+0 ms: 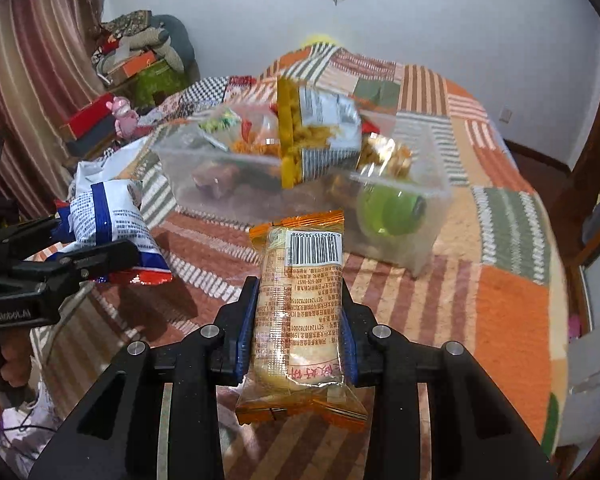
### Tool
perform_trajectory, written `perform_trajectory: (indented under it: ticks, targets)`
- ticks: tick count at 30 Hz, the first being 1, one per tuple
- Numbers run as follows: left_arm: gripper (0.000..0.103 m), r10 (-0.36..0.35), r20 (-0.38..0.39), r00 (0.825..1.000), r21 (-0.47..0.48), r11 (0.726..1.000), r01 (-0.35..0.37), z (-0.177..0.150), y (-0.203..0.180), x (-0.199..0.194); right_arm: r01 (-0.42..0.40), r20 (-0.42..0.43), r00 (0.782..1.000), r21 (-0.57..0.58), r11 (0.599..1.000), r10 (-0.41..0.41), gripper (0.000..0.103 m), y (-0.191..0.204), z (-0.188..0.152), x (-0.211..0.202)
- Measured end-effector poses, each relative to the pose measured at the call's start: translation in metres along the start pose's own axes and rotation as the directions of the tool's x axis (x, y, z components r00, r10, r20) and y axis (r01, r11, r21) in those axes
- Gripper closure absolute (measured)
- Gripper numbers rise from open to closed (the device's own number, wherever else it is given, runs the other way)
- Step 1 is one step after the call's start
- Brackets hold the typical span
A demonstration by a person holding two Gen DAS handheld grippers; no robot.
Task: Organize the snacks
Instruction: 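Lift both items over the clear box and release them inside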
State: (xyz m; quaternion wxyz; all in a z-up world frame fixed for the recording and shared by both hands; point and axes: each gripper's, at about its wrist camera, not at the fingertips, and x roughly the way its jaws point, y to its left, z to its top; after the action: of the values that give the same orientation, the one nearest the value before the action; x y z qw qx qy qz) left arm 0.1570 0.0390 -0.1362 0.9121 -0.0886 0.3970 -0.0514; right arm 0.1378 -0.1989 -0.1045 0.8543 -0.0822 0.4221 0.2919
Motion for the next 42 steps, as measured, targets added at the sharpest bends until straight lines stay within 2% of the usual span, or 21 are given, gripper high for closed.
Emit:
perform_trajectory:
  ticks: [10,22,33,42]
  targets:
    - [0.037,0.005,0.09,0.996,-0.008,1.0,-0.004,0.035,-0.003,-0.024,0.027,0.125,0.992,0.016,1.0,-0.028,0.071,-0.009,0.027,-0.031]
    - [0.036,0.033,0.145,0.989,-0.009,0.999,-0.032,0.083,-0.002,-0.013,0.078,0.204,0.975,0.074,0.994,-0.092,0.071,-0.029,0.064,-0.036]
    - [0.036,0.068,0.106,0.992,-0.076,0.995,-0.06,0.115,0.016,0.032,0.098,0.187,0.975,0.103,0.99,-0.116,0.071,-0.044,0.082,-0.01]
    - [0.036,0.077,0.046,0.996,-0.11,0.991,-0.072,0.123,0.025,0.072,0.069,0.127,0.988,0.143,0.987,-0.088,0.071,-0.053,0.086,0.023]
